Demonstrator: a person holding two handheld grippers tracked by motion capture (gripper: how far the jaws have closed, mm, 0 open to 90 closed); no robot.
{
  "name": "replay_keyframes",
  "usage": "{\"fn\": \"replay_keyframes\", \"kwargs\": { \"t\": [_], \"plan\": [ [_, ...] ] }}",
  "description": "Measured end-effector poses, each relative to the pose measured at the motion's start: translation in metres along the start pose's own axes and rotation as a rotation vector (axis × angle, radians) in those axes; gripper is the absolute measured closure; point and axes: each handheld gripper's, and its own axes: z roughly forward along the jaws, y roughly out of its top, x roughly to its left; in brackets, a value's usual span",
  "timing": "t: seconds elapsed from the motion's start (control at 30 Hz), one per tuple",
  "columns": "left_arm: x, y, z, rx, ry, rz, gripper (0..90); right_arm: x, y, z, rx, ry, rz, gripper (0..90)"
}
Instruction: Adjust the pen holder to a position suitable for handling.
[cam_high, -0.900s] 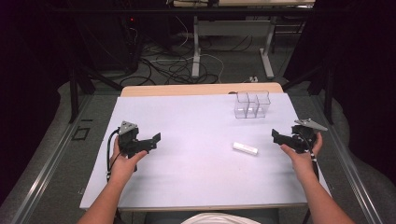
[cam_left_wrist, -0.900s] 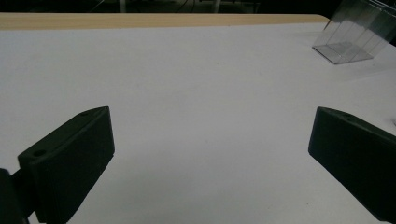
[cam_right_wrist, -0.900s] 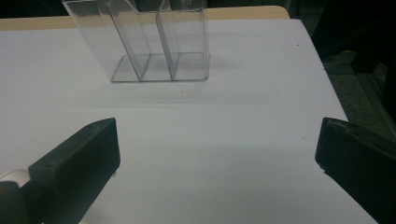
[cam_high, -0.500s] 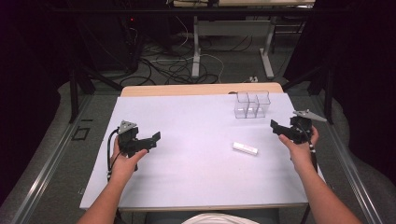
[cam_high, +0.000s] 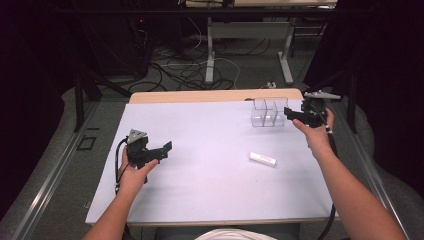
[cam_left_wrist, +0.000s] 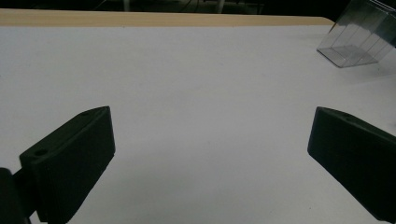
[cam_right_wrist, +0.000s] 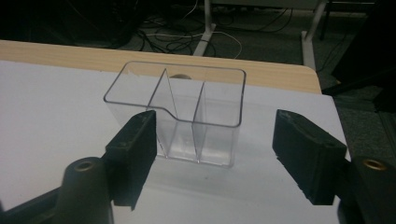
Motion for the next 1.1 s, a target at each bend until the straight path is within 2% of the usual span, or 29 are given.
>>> {"fn": "replay_keyframes", "kwargs": {
  "t": [0.07, 0.13, 0.2, 0.3, 0.33, 0.37, 0.4, 0.57, 0.73, 0.87, 0.93, 1.1],
  "plan": [
    [0.000, 0.000, 0.000, -0.003, 0.001, -0.002, 0.8, 0.001, 0.004, 0.002, 0.006, -0.006, -0.007, 31.7],
    [0.000, 0.000, 0.000, -0.004, 0.002, -0.005, 0.8, 0.001, 0.014, 0.010, 0.025, -0.001, 0.003, 32.9],
    [0.000, -0.001, 0.000, -0.003, 0.001, -0.007, 0.9, 0.001, 0.019, 0.015, 0.038, -0.016, 0.013, 33.6],
    [0.000, -0.001, 0.000, -0.002, 0.002, -0.008, 1.0, -0.001, 0.023, 0.021, 0.050, -0.019, 0.011, 36.9],
    [0.001, -0.001, 0.000, 0.000, 0.002, -0.007, 1.0, 0.000, 0.025, 0.025, 0.059, -0.018, 0.019, 38.6],
    [0.001, -0.001, 0.000, 0.002, 0.002, -0.007, 1.1, -0.002, 0.026, 0.033, 0.084, -0.026, 0.001, 41.3],
    [0.001, -0.001, 0.000, 0.002, 0.003, -0.007, 1.1, -0.003, 0.027, 0.036, 0.096, -0.033, 0.003, 42.0],
    [0.002, -0.002, 0.001, 0.009, 0.003, -0.008, 1.1, -0.009, 0.028, 0.052, 0.105, -0.043, 0.027, 44.8],
    [0.002, -0.002, 0.002, 0.010, 0.007, -0.011, 1.2, -0.017, 0.023, 0.065, 0.128, -0.088, 0.032, 42.6],
    [0.003, -0.002, 0.001, 0.013, 0.012, -0.013, 1.4, -0.021, 0.020, 0.074, 0.149, -0.095, 0.052, 45.3],
    [0.003, -0.002, 0.001, 0.014, 0.013, -0.013, 1.4, -0.024, 0.019, 0.078, 0.137, -0.079, 0.056, 47.6],
    [0.004, -0.002, 0.002, 0.012, 0.016, -0.018, 1.7, -0.025, 0.017, 0.086, 0.114, -0.076, 0.047, 52.4]
  ]
}}
